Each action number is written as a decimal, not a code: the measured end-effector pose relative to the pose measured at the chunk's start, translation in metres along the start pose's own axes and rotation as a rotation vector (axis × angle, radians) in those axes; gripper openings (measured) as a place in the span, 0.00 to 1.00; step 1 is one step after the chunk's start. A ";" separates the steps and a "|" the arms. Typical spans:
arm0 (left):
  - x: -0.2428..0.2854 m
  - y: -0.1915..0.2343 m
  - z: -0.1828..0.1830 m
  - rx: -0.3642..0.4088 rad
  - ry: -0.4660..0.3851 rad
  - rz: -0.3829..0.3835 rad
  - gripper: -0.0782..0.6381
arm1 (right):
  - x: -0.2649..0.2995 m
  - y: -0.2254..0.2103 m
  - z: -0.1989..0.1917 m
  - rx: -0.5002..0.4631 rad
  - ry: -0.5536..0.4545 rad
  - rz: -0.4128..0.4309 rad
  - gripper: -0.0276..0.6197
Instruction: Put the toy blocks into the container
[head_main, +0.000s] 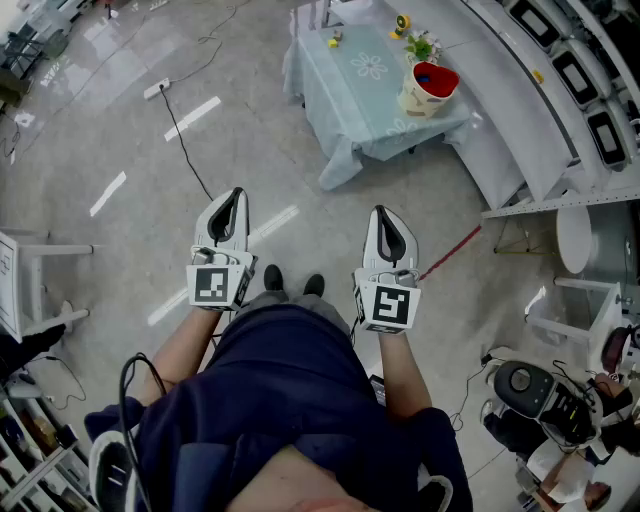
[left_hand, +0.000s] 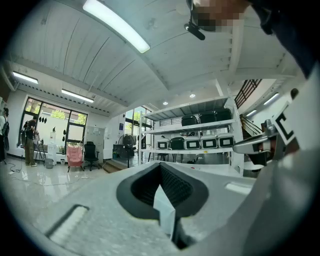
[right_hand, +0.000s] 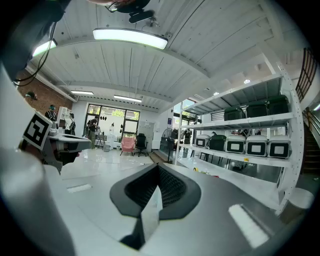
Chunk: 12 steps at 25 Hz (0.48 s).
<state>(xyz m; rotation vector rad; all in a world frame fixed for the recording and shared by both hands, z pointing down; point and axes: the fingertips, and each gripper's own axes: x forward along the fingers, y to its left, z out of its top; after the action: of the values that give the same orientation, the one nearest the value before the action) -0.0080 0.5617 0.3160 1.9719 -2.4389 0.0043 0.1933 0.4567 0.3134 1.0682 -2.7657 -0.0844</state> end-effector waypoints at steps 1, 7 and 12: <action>0.000 0.000 0.000 0.002 0.005 0.001 0.11 | 0.000 0.000 0.000 0.000 0.001 0.000 0.04; 0.002 0.000 -0.001 -0.009 0.030 0.005 0.11 | 0.002 -0.001 0.000 -0.001 0.006 -0.001 0.04; 0.006 -0.004 0.004 -0.006 0.004 -0.009 0.11 | 0.003 -0.004 0.000 -0.004 0.011 -0.001 0.04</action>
<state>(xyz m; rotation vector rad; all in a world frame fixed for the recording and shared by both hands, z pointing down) -0.0052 0.5551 0.3123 1.9788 -2.4241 0.0002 0.1938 0.4521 0.3134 1.0656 -2.7546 -0.0843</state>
